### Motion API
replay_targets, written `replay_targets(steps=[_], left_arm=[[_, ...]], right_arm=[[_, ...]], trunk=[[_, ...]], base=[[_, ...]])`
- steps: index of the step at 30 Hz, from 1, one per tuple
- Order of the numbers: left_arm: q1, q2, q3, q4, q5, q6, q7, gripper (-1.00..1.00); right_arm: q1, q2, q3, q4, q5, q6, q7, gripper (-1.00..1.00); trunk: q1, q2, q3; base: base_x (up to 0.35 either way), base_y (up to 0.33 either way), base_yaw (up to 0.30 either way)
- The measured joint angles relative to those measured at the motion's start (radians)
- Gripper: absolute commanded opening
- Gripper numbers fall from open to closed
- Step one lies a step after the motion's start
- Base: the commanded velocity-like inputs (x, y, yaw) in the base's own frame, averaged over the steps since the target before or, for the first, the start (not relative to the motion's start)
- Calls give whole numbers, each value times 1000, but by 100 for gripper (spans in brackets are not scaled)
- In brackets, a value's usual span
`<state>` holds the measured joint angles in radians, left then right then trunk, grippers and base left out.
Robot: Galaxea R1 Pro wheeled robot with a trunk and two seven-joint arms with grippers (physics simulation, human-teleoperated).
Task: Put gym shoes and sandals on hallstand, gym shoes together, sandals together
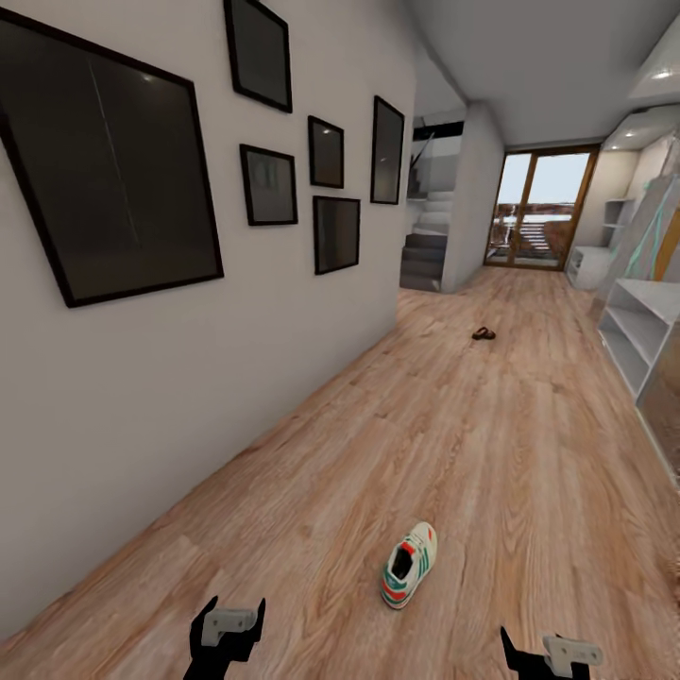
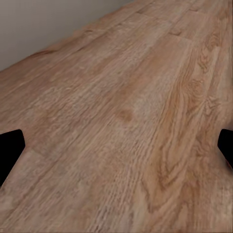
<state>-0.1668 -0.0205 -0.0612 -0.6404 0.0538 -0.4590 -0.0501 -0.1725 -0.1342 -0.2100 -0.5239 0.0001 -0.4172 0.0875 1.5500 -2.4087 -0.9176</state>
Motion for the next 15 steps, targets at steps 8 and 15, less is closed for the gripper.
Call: replay_targets(steps=[8, 15], left_arm=[[0, 0, 0, 0, 0, 0, 0, 100], [0, -1, -1, 0, -1, 0, 0, 100]], right_arm=[[0, 0, 0, 0, 0, 0, 0, 100], [0, 0, 0, 0, 0, 0, 0, 100]], trunk=[[0, 0, 0], [0, 0, 0]], base=[[189, 251, -300], [182, 259, -300]])
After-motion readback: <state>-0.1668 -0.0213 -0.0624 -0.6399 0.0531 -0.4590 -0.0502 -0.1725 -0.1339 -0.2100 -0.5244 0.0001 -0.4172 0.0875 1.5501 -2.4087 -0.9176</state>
